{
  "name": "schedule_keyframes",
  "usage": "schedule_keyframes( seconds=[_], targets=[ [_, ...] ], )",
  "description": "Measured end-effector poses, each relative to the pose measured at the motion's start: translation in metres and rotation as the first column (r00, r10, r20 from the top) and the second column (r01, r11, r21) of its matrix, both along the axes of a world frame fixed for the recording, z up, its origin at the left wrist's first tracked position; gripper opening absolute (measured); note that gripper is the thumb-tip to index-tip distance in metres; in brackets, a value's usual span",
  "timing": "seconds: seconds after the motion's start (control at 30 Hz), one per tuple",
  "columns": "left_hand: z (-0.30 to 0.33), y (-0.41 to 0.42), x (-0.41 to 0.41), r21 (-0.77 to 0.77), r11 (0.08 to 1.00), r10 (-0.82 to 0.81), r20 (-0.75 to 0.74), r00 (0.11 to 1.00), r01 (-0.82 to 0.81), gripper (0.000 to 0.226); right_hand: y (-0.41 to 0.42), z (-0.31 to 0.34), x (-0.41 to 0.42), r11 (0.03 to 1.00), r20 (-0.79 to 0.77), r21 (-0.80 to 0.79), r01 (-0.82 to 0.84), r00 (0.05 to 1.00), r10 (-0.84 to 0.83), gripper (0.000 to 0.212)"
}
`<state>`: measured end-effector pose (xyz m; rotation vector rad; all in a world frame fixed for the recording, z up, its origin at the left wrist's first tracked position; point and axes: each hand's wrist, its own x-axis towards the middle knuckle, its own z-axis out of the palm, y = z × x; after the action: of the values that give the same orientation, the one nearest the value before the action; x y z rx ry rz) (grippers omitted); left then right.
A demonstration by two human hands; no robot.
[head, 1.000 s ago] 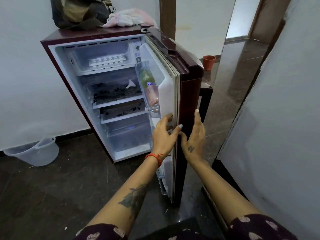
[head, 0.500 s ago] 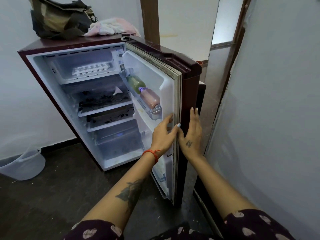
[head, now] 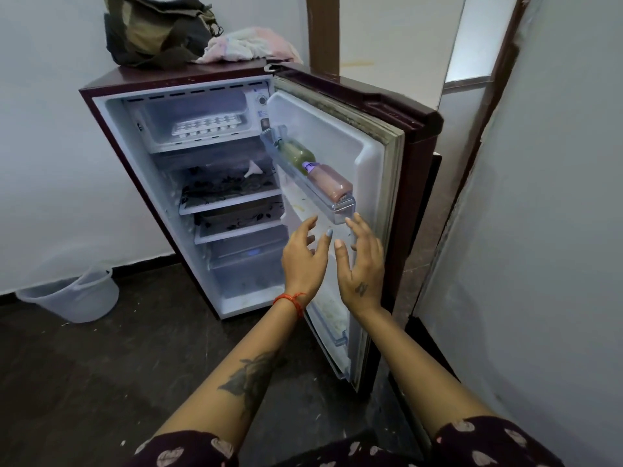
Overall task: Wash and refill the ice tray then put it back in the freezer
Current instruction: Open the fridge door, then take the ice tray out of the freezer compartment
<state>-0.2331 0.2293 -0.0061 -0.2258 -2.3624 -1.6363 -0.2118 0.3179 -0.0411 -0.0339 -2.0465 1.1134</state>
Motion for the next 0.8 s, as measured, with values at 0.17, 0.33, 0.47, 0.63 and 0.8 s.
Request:
schedule_keyframes(
  seconds=[0.17, 0.33, 0.47, 0.63, 0.8],
  targets=[
    [-0.010, -0.025, -0.005, -0.037, 0.996, 0.088, 0.032, 0.996, -0.086, 0.045, -0.023, -0.002, -0.007, 0.989, 0.128, -0.035, -0.141, 0.981, 0.144, 0.056],
    [-0.019, -0.051, -0.008, -0.041, 0.982, 0.191, 0.120, 0.974, -0.187, 0.052, -0.049, -0.010, -0.018, 0.968, 0.273, -0.070, -0.240, 0.929, 0.251, 0.063],
    [-0.026, -0.078, -0.017, -0.019, 0.971, 0.239, 0.192, 0.952, -0.240, 0.055, -0.075, -0.022, -0.034, 0.952, 0.372, -0.123, -0.280, 0.877, 0.306, 0.062],
    [-0.037, -0.111, -0.042, -0.086, 0.961, 0.276, 0.230, 0.933, -0.264, 0.052, -0.107, -0.031, -0.062, 0.946, 0.430, -0.145, -0.292, 0.842, 0.326, 0.064],
    [-0.044, -0.155, -0.090, -0.115, 0.966, 0.255, 0.250, 0.934, -0.233, 0.055, -0.148, -0.035, -0.106, 0.941, 0.472, -0.156, -0.302, 0.814, 0.339, 0.067]
  ],
)
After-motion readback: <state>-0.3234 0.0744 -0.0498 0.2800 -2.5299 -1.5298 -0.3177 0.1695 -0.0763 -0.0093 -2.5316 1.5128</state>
